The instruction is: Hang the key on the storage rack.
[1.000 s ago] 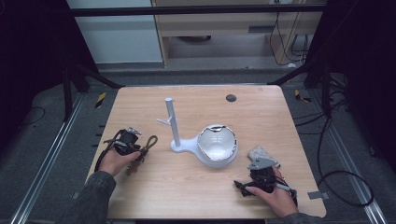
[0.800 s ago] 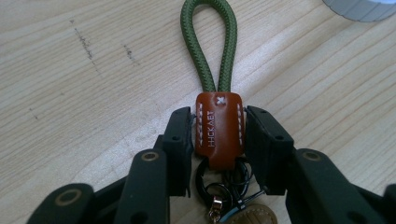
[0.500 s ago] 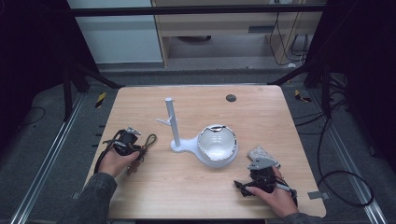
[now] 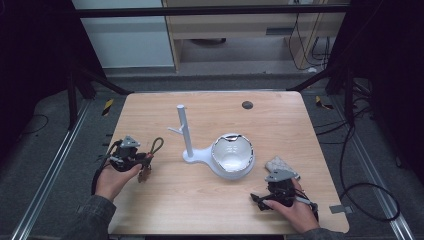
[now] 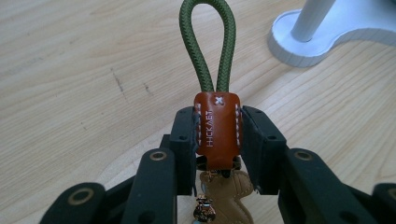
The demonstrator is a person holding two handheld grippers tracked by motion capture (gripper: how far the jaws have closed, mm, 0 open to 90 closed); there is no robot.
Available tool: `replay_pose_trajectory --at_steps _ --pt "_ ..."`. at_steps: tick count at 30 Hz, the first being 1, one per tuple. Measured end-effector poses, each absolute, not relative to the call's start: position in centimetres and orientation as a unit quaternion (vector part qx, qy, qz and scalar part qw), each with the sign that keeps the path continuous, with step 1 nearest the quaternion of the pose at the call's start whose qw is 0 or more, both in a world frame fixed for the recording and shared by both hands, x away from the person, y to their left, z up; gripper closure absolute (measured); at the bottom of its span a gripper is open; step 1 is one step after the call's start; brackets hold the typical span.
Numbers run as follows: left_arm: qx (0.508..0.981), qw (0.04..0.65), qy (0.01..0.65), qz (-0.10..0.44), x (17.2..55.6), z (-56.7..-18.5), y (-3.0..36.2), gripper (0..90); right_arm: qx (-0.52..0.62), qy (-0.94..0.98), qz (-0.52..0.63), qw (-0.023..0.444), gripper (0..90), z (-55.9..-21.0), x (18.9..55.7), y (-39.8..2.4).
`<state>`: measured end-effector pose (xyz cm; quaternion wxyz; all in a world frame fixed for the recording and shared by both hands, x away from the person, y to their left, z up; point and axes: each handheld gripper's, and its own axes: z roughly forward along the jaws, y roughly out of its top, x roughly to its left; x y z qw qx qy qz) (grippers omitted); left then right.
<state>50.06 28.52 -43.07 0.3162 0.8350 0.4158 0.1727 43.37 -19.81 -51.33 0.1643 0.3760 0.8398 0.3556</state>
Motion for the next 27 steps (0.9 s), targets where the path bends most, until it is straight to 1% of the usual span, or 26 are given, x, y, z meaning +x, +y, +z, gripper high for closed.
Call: replay_pose_trajectory --at_steps 11,19,27 --pt "0.824 0.349 0.399 0.198 48.2 -40.9 28.3 66.6 0.376 0.84 0.356 0.164 0.2 -51.3 43.4 -19.8" --pt "0.817 0.369 0.393 0.206 47.5 -40.1 28.0 66.6 0.377 0.84 0.356 0.163 0.2 -51.3 43.3 -19.8" --pt "0.804 0.399 0.381 0.219 45.7 -39.0 27.9 66.6 0.377 0.84 0.356 0.163 0.2 -51.3 43.3 -19.8"
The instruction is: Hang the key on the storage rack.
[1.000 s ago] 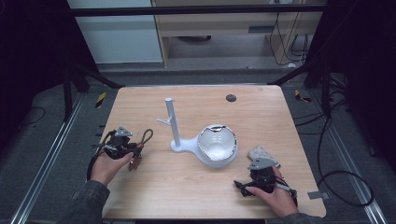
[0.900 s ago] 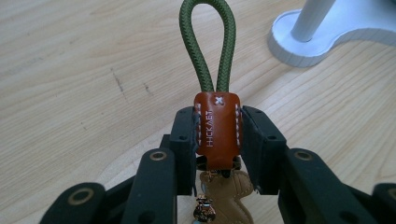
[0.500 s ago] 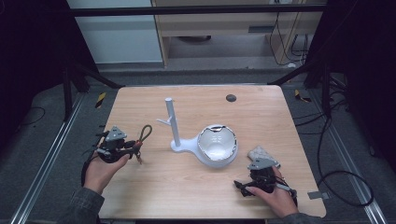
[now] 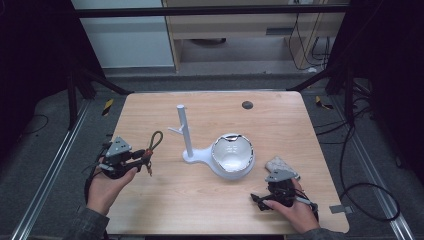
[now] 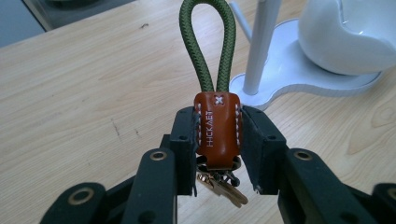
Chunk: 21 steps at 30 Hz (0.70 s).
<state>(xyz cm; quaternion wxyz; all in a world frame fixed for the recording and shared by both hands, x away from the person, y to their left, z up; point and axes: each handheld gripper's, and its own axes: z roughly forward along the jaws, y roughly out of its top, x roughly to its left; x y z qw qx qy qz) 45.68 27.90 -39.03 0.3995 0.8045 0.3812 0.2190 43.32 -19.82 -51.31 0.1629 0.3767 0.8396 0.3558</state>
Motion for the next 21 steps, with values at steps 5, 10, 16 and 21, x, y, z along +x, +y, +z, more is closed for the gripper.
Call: replay_pose_trajectory --at_steps 5,10,16,21 --pt "0.797 0.416 0.373 0.23 44.5 -38.5 27.8 66.6 0.377 0.839 0.356 0.163 0.2 -51.3 43.3 -19.8" --pt "0.79 0.43 0.369 0.234 43.6 -38.1 27.8 66.5 0.377 0.839 0.356 0.163 0.2 -51.3 43.3 -19.8" --pt "0.785 0.443 0.362 0.238 42.7 -37.7 27.6 66.5 0.377 0.84 0.356 0.163 0.2 -51.3 43.3 -19.8" --pt "0.779 0.455 0.361 0.238 42.4 -37.4 27.6 66.5 0.377 0.84 0.356 0.163 0.2 -51.3 43.3 -19.8"
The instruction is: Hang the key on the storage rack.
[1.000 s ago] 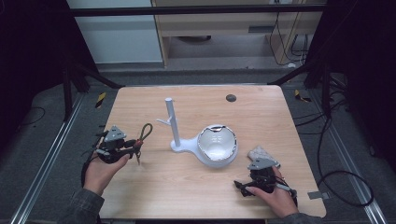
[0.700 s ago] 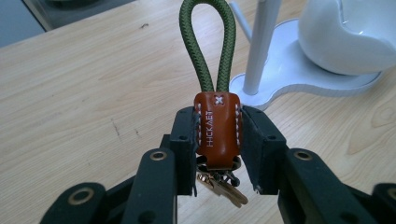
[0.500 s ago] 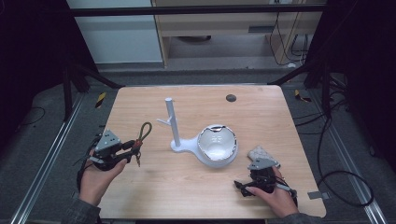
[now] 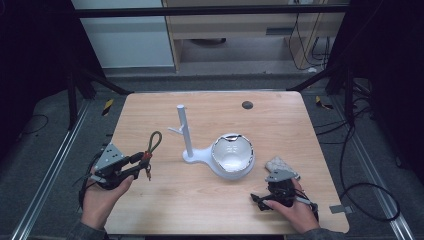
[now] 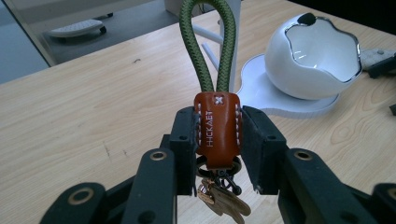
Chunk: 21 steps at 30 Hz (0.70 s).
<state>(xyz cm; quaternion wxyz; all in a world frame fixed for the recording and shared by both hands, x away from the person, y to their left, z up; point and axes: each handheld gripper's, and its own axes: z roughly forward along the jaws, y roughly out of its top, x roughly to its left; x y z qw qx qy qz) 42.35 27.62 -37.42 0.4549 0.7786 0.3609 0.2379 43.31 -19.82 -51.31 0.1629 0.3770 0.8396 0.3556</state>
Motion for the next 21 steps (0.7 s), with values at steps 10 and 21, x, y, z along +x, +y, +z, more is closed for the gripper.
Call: replay_pose_trajectory --at_steps 10,21 --pt "0.774 0.469 0.348 0.243 41.8 -36.8 26.8 66.5 0.378 0.839 0.356 0.163 0.2 -51.3 43.3 -19.8" --pt "0.776 0.472 0.341 0.244 42.0 -36.4 26.2 66.5 0.377 0.84 0.355 0.164 0.2 -51.3 43.3 -19.8"
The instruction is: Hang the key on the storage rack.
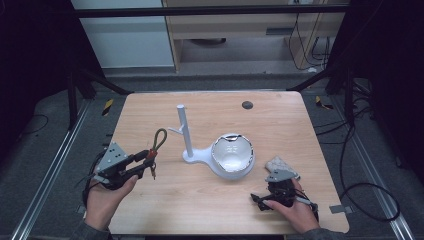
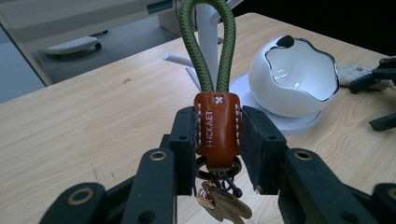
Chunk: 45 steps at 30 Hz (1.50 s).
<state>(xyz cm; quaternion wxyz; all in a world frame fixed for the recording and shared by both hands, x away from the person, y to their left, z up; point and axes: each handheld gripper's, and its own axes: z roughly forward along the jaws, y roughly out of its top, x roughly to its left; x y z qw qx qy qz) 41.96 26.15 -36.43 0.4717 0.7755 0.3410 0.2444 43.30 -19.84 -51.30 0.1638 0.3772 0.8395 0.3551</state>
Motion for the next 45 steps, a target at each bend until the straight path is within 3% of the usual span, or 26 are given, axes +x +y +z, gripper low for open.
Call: replay_pose_trajectory --at_steps 45 --pt "0.785 0.472 0.332 0.226 45.2 -36.8 21.3 66.2 0.378 0.839 0.356 0.163 0.2 -51.3 43.2 -19.9"
